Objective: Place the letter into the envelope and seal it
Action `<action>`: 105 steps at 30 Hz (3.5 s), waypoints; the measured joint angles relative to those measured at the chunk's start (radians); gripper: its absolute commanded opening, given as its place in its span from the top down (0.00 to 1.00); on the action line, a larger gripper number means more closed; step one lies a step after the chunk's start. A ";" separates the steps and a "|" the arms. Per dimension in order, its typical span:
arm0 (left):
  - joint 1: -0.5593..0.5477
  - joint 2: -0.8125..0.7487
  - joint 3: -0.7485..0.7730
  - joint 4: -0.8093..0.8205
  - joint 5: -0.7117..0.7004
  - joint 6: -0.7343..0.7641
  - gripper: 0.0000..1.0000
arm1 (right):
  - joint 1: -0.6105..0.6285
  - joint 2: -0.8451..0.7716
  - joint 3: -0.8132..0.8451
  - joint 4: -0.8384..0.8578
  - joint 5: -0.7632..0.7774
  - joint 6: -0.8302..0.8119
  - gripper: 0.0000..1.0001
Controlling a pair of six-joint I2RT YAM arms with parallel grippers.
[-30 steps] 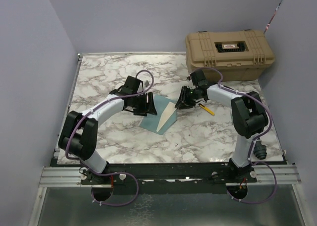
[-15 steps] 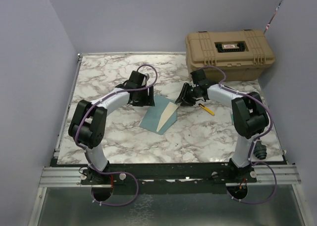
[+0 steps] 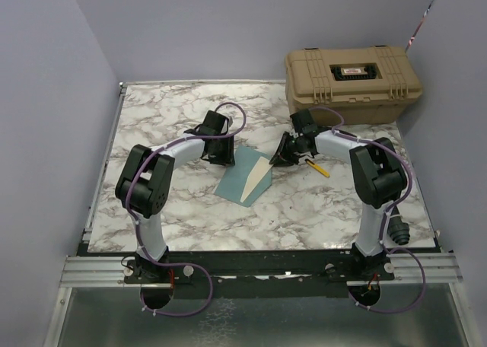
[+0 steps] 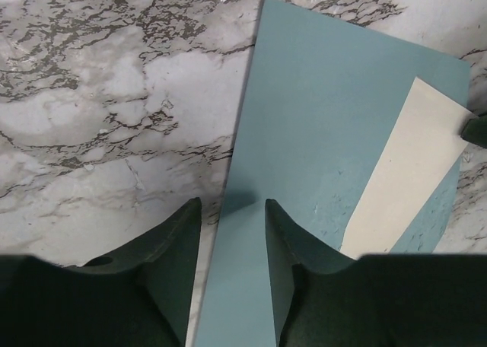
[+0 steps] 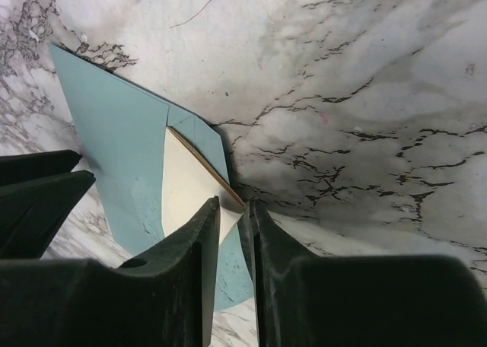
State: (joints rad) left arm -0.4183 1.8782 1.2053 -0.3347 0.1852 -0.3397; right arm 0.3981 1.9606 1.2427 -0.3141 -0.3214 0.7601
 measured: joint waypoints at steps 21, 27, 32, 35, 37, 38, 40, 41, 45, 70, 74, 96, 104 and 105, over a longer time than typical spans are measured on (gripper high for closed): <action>-0.008 0.020 0.006 0.024 0.000 0.000 0.69 | 0.000 0.021 0.034 0.002 -0.071 0.014 0.94; -0.018 0.028 0.013 0.033 0.000 -0.001 0.69 | 0.000 0.022 0.034 0.023 -0.102 0.034 0.90; -0.022 0.031 0.016 0.034 0.000 0.000 0.64 | 0.000 0.040 0.034 0.041 -0.114 0.040 0.93; -0.023 0.031 0.018 0.034 0.000 0.000 0.61 | 0.000 0.054 0.034 0.046 -0.114 0.035 0.99; -0.023 0.032 0.019 0.034 0.004 0.002 0.60 | 0.000 0.061 0.034 0.052 -0.114 0.031 1.00; -0.023 0.032 0.021 0.033 0.008 0.003 0.59 | 0.000 0.063 0.034 0.053 -0.114 0.027 1.00; -0.023 0.035 0.025 0.030 0.018 0.009 0.58 | 0.000 0.075 0.039 0.054 -0.115 0.016 1.00; -0.023 0.037 0.027 0.029 0.027 0.013 0.58 | 0.000 0.083 0.048 0.053 -0.119 0.006 1.00; -0.022 0.043 0.035 0.026 0.046 0.033 0.58 | 0.000 0.127 0.100 0.047 -0.149 -0.021 1.00; -0.023 0.058 0.048 0.035 0.049 0.021 0.63 | -0.003 0.104 0.166 -0.083 -0.104 -0.115 0.45; -0.023 0.058 0.048 0.036 0.049 0.018 0.64 | -0.003 0.089 0.150 -0.087 -0.090 -0.114 0.62; -0.023 0.063 0.051 0.042 0.044 -0.007 0.66 | -0.005 0.091 0.140 -0.106 -0.061 -0.089 0.62; -0.023 0.063 0.051 0.042 0.041 -0.016 0.66 | -0.005 0.091 0.140 -0.106 -0.061 -0.080 0.67; -0.023 0.063 0.051 0.042 0.041 -0.016 0.66 | -0.005 0.092 0.140 -0.106 -0.061 -0.079 0.67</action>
State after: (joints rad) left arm -0.4408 1.9415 1.2560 -0.2928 0.2264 -0.3557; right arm 0.3935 2.0521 1.3830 -0.4198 -0.3828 0.6807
